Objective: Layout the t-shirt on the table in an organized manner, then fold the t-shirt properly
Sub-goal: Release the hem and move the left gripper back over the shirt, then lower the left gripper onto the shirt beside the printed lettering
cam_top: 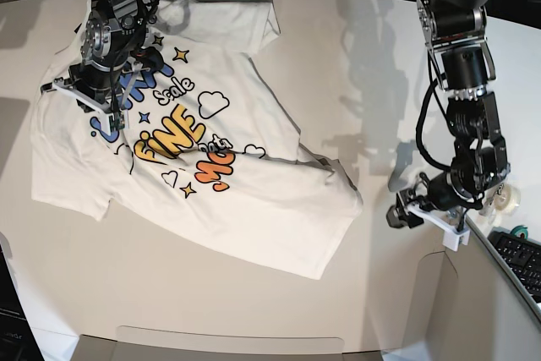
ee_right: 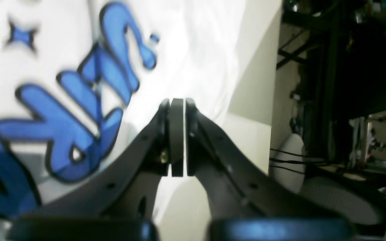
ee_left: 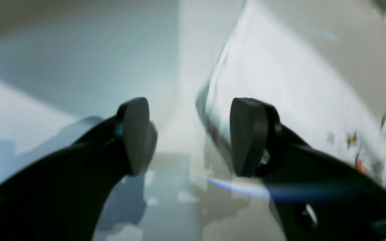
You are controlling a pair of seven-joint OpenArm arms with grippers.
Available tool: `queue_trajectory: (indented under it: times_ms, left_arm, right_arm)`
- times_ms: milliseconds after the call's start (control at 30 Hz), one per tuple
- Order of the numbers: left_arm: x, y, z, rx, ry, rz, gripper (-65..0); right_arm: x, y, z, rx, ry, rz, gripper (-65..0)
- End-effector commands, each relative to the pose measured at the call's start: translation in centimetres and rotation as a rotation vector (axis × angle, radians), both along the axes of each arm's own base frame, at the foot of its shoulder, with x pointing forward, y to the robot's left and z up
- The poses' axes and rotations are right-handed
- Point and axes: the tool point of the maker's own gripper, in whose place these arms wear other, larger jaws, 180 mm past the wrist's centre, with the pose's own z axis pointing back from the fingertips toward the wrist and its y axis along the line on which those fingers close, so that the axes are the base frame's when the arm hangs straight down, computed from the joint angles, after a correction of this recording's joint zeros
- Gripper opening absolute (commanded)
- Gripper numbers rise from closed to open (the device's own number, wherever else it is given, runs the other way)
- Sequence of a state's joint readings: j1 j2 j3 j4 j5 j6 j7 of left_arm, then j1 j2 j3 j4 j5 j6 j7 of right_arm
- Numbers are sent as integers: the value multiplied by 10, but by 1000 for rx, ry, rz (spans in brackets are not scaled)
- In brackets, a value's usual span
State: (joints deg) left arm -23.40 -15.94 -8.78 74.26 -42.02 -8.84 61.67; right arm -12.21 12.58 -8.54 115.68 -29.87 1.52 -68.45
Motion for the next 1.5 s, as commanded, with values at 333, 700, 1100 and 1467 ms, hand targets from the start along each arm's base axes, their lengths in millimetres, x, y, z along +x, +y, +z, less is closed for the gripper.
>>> queue_trajectory:
  times_ms: [333,700,1100,1467]
  left_arm:
    - [-56,-34,15,-18,-84,-98,-296]
    - [-62,-96,-10,51,-117,-223,-297]
    - [-62,-110,-35,334,-206,-266,-297]
    - [-41,-96,-57,336,-194,-168,-336]
  right_arm:
    - [47,53,21,180,-152,-8,-650]
    - [52,87,-9,203,-55,59,-650]
    - [47,96,-13,207,-37,82,-650]
    - [39,103,-21,228,-15,79,-650]
